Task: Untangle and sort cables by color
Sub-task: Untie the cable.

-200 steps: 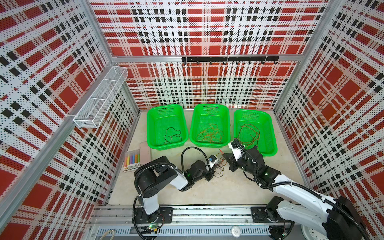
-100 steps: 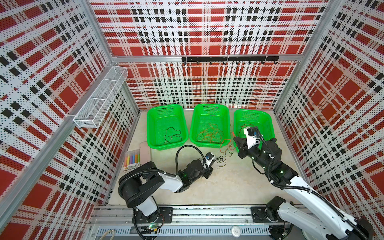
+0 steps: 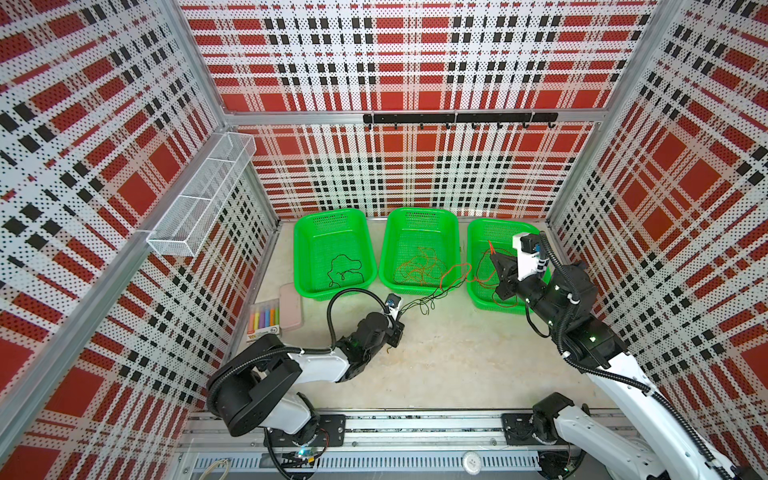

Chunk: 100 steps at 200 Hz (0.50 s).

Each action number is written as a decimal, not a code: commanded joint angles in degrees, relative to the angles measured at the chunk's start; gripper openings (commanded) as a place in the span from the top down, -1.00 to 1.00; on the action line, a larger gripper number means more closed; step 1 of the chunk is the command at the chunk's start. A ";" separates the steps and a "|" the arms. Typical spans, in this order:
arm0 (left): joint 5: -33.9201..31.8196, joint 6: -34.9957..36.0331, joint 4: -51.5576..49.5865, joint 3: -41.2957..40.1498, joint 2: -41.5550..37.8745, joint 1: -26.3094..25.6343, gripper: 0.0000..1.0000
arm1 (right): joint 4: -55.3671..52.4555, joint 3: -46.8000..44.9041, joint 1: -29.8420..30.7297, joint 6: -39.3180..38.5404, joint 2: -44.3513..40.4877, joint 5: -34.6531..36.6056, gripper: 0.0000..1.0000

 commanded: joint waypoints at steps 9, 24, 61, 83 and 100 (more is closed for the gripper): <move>-3.55 -4.25 -6.58 -1.19 -1.37 3.18 1.00 | -2.57 3.00 -1.26 -2.39 -2.07 2.15 1.00; -3.62 -5.54 -6.58 -1.80 -1.70 4.27 1.00 | -3.85 3.88 -2.24 -2.80 -2.86 3.63 1.00; -4.42 -7.34 -6.58 -2.42 -1.21 5.50 1.00 | -7.10 5.61 -4.64 -3.97 -5.16 5.66 1.00; -4.24 -8.42 -7.00 -2.53 -0.68 6.39 1.00 | -9.03 6.61 -5.63 -5.47 -5.80 7.77 1.00; -4.56 -9.28 -7.46 -2.46 -0.50 6.85 1.00 | -10.33 7.24 -6.95 -6.08 -5.81 8.12 1.00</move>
